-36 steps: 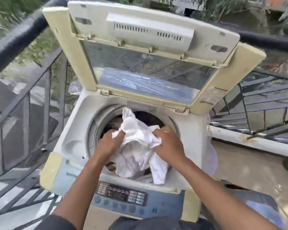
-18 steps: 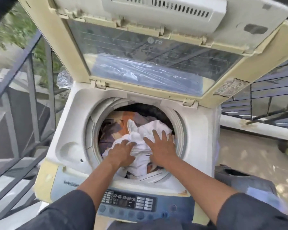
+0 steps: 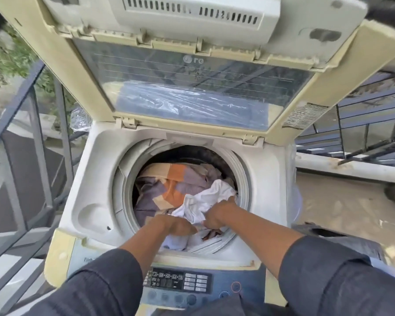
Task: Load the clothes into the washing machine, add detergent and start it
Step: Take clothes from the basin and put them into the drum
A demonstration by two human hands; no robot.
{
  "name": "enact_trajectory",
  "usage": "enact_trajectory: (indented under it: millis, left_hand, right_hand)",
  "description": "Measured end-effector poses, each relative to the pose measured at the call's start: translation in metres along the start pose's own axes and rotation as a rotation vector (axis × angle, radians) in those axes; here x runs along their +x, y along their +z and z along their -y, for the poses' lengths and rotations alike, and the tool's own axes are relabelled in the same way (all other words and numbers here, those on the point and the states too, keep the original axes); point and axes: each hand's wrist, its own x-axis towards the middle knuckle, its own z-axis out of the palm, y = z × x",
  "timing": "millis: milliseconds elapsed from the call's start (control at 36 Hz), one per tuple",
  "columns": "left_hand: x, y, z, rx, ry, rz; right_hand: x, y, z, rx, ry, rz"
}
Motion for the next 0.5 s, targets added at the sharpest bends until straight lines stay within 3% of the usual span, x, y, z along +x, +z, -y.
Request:
enact_trajectory:
  millis: [222,500]
  left_hand:
    - [-0.048,-0.017,-0.01,-0.088,0.112,-0.407]
    - [-0.097,-0.016,-0.077,-0.301,0.356,-0.681]
  right_hand:
    - [-0.063,-0.012,-0.025,0.38,-0.17,-0.407]
    - [-0.151,0.023,-0.09,0.891,-0.17,-0.919]
